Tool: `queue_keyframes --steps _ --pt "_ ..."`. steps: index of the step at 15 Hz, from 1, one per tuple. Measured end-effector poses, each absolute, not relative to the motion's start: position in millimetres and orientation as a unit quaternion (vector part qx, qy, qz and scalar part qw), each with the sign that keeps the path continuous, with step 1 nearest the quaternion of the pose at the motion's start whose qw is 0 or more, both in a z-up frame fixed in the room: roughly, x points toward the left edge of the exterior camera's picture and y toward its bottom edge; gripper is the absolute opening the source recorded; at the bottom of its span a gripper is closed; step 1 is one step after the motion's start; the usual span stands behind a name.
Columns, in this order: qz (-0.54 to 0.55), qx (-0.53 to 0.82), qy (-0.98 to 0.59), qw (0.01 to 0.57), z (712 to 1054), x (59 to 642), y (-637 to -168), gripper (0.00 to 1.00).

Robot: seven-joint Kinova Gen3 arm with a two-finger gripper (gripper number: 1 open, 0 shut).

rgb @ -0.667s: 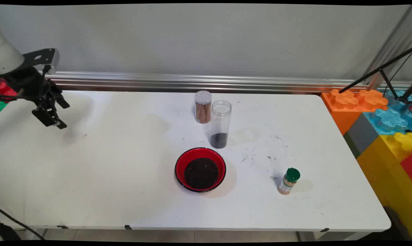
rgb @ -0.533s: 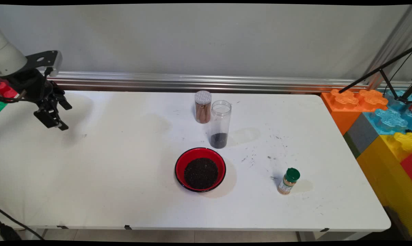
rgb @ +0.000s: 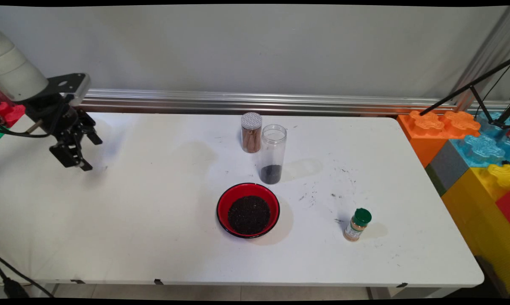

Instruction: Pick up the black seasoning powder from the table

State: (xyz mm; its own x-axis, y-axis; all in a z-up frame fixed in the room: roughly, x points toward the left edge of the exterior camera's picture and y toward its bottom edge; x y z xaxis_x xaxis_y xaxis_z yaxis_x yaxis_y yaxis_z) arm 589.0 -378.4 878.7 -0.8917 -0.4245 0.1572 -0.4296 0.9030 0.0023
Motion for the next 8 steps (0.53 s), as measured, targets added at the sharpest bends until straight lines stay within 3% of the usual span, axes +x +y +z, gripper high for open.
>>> queue_keyframes --steps 8 --pt "0.019 0.194 -0.978 0.074 878 510 -390 1.00"
